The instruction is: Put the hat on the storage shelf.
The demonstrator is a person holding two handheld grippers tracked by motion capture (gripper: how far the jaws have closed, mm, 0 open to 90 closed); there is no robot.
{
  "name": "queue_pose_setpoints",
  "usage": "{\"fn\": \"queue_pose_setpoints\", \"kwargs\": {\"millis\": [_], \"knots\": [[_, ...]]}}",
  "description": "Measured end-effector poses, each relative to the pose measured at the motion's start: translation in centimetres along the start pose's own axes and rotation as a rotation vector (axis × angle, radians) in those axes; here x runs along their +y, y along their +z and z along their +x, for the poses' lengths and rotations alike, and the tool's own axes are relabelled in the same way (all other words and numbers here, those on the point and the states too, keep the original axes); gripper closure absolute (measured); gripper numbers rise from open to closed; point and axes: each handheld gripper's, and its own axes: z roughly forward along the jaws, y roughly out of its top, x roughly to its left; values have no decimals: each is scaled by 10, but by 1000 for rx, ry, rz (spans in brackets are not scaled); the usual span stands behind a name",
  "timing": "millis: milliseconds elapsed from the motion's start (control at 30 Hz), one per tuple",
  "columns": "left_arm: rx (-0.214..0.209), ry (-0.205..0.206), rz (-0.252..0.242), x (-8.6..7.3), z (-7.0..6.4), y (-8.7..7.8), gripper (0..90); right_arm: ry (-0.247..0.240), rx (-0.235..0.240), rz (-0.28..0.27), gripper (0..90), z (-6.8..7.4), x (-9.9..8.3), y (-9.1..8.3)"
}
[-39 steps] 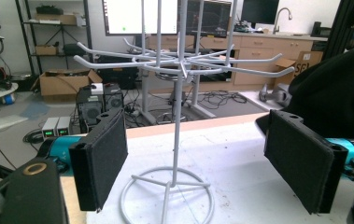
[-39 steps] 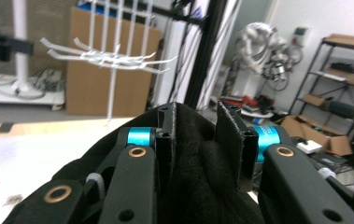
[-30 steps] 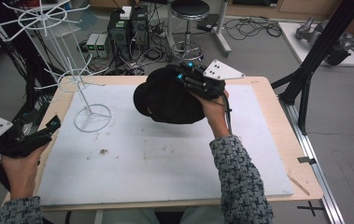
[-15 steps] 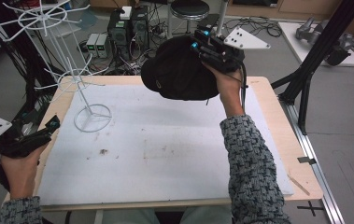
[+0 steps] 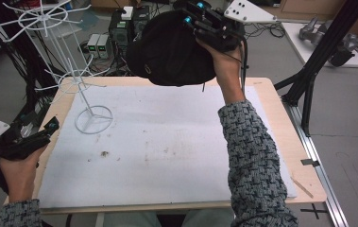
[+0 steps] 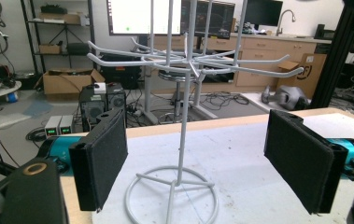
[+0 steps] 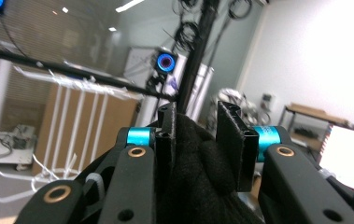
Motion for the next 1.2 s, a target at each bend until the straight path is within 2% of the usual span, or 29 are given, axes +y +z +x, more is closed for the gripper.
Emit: {"fn": "queue_pose_setpoints", "kwargs": {"millis": [200, 233, 333, 367, 400, 567, 833, 1200], "knots": [[-2, -3, -4, 1, 0, -1, 216, 22, 74, -59, 690, 2, 21, 14], [-1, -2, -2, 1, 1, -1, 216, 22, 98, -74, 690, 3, 28, 19], [-1, -3, -3, 0, 1, -1, 216, 34, 121, -87, 690, 3, 33, 23], [0, -2, -3, 1, 1, -1, 216, 44, 147, -107, 690, 3, 39, 27], [0, -1, -3, 1, 1, -1, 216, 44, 147, -107, 690, 3, 39, 27], [2, 1, -3, 1, 2, -2, 216, 71, 207, -149, 689, 2, 53, 36], [2, 2, -7, 2, 2, -3, 216, 75, 248, -174, 687, 5, 66, 45], [1, -3, -5, 1, 2, -2, 216, 90, 281, -227, 684, 10, 81, 46]]}}
